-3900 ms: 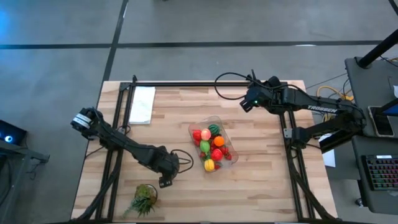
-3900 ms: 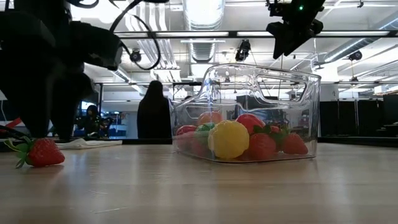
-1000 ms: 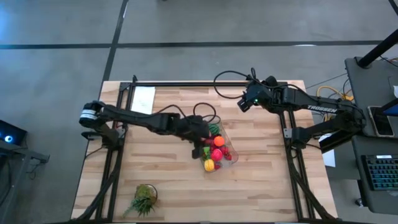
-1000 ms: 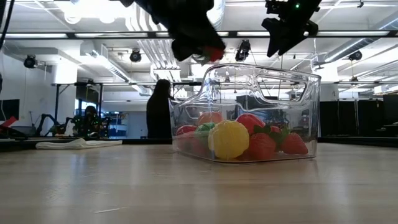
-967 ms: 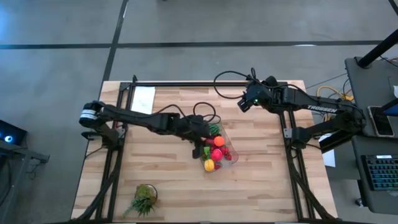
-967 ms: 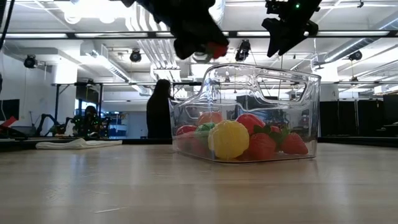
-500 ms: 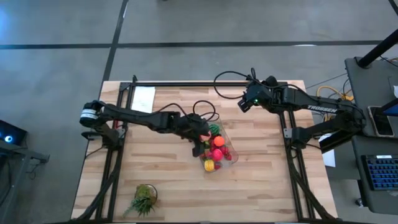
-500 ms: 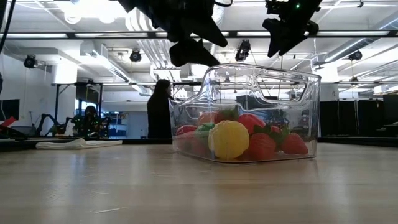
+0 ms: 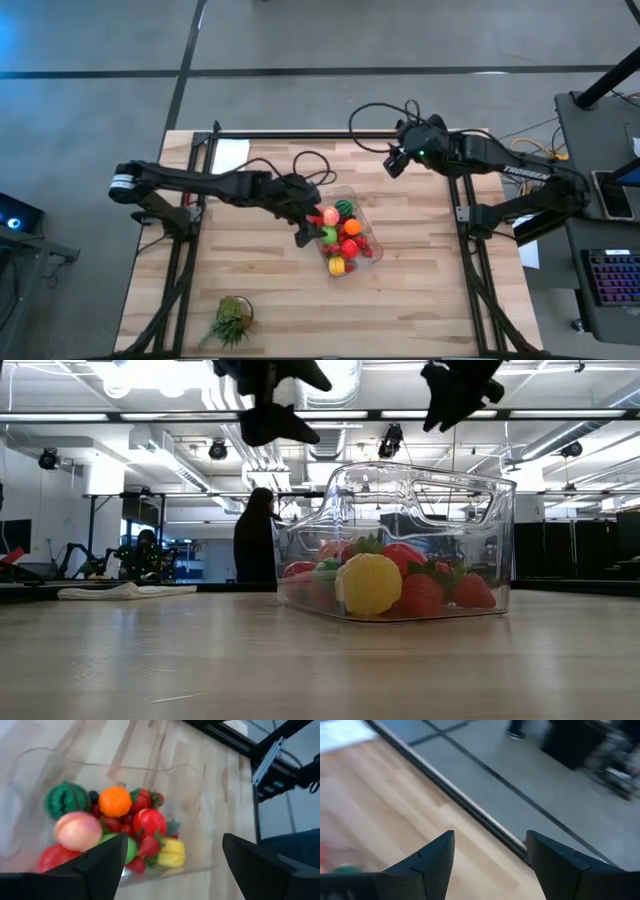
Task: Pick and placing Produce into tupperware
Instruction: Return to Home Position
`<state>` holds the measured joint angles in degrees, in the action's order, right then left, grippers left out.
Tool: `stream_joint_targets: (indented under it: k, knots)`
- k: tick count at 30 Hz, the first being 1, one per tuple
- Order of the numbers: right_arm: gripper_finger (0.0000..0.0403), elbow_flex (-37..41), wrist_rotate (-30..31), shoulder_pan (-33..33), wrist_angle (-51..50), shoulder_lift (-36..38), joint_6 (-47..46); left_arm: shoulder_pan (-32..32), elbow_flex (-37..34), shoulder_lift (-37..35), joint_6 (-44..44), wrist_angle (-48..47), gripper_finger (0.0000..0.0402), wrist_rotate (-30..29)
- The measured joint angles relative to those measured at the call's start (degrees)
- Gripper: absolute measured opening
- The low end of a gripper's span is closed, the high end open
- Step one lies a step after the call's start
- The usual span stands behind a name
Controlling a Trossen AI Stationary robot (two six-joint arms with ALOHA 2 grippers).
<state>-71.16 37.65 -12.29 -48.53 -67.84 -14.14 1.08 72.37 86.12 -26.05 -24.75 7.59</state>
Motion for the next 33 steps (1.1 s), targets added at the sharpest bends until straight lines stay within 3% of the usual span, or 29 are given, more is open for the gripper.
stream_joint_targets:
  k: [7, 9, 15, 20, 24, 29, 33]
  knots:
    - [0.0237, -0.82, -23.95, -1.12, 6.41, 1.55, 6.71, -3.10, -11.32, -8.84, 0.91, 0.82, 0.0311, 0.64]
    - [0.0237, 0.29, -24.50, -1.69, 5.42, 2.45, 5.38, -4.34, -17.52, -13.69, 0.45, 3.91, 0.0311, 2.10]
    - [0.0237, 5.47, -23.09, -6.21, 3.13, 9.49, 0.66, -5.98, -36.75, -31.06, -3.14, 24.67, 0.0311, 5.30]
    - [0.0237, 11.47, -22.26, -7.13, 4.96, 17.95, -3.72, -6.12, -48.39, -45.56, -6.19, 29.45, 0.0311, 4.79]
    - [0.0237, 17.34, -23.09, -7.01, 9.68, 25.88, -5.03, -6.12, -54.37, -55.47, -6.56, 33.77, 0.0311, 4.31]
    - [0.0237, 25.69, -33.88, -6.73, 21.71, 35.24, -4.95, -6.12, -58.29, -64.03, -4.83, 34.53, 0.0311, 4.31]
    - [0.0237, 32.12, -36.58, -6.73, 27.00, 42.23, -7.10, -6.21, -60.50, -70.89, -2.42, 34.54, 0.0311, 4.29]
